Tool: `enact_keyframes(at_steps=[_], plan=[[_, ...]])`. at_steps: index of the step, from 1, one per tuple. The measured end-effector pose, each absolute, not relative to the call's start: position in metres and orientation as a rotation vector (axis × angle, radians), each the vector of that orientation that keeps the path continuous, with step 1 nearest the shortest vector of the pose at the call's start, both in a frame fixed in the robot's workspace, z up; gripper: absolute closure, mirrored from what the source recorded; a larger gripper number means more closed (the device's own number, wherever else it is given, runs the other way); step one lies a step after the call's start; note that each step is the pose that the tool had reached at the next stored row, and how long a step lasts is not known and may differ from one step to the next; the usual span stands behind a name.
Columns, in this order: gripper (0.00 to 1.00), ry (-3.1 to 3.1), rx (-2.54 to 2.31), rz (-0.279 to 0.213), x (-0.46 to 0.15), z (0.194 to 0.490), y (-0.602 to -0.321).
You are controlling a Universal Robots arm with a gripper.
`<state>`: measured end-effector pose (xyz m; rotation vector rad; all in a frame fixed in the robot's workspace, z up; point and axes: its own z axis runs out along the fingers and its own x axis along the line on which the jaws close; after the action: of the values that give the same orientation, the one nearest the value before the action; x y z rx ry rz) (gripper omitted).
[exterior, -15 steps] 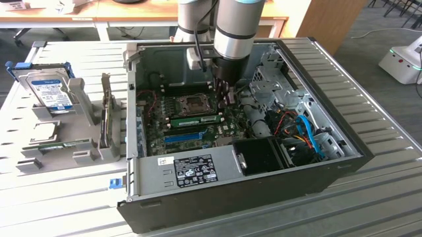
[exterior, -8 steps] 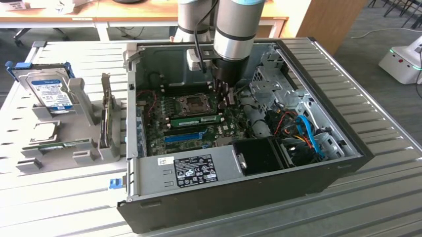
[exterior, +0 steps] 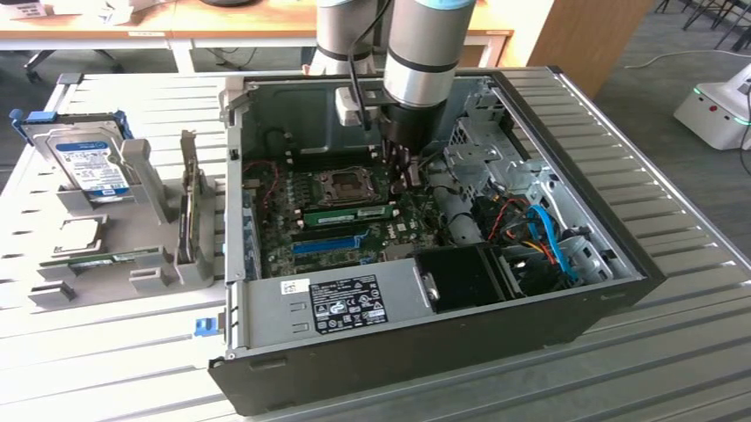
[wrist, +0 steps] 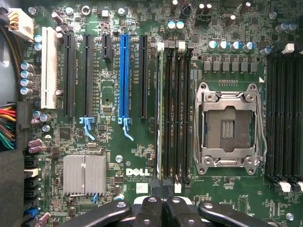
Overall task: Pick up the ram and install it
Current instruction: 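Press down the ram until it locks into place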
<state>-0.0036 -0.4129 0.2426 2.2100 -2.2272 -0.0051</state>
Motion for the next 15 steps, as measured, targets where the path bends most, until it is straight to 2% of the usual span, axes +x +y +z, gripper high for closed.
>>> enact_keyframes(at_steps=[15], plan=[[0.90,-2.227,2.210,-0.005,-0.0035,0.2338,-0.4129]])
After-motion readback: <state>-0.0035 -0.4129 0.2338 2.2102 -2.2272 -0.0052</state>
